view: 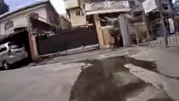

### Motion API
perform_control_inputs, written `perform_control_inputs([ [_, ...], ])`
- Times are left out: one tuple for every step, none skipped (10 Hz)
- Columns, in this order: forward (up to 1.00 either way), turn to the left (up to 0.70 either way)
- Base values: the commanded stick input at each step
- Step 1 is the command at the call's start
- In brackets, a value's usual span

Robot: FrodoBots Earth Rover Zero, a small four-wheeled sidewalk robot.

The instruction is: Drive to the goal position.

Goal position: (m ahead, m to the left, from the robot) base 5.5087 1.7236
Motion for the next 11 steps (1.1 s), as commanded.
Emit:
perform_control_inputs([
  [0.7,0.27],
  [0.7,0.1],
  [0.7,0.0],
  [0.7,0.0],
  [0.7,0.0],
  [0.7,0.0],
  [0.7,0.07],
  [0.7,0.24],
  [0.7,0.0],
  [0.7,0.0],
  [0.7,0.0],
])
